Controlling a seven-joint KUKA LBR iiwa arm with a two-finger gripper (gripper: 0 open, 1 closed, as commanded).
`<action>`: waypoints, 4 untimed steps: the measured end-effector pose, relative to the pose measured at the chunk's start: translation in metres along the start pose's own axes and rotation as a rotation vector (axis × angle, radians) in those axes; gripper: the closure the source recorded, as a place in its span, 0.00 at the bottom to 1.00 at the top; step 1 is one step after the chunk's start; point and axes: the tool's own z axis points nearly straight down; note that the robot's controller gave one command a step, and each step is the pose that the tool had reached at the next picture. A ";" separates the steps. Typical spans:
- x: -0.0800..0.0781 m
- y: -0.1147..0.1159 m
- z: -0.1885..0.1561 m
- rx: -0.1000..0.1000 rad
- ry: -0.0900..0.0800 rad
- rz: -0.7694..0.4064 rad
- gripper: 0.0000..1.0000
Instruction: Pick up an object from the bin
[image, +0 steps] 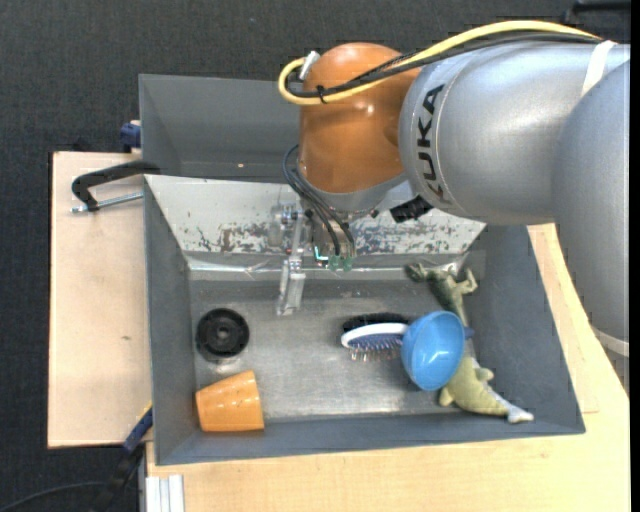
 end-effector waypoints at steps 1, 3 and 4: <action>0.015 0.061 0.129 0.000 0.003 -0.032 0.00; 0.000 0.056 0.009 -0.006 -0.022 -0.026 1.00; 0.011 0.066 -0.083 -0.006 -0.022 -0.059 1.00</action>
Offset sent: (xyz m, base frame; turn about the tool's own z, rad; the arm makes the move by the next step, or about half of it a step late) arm -0.0143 0.0584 -0.1276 -0.0273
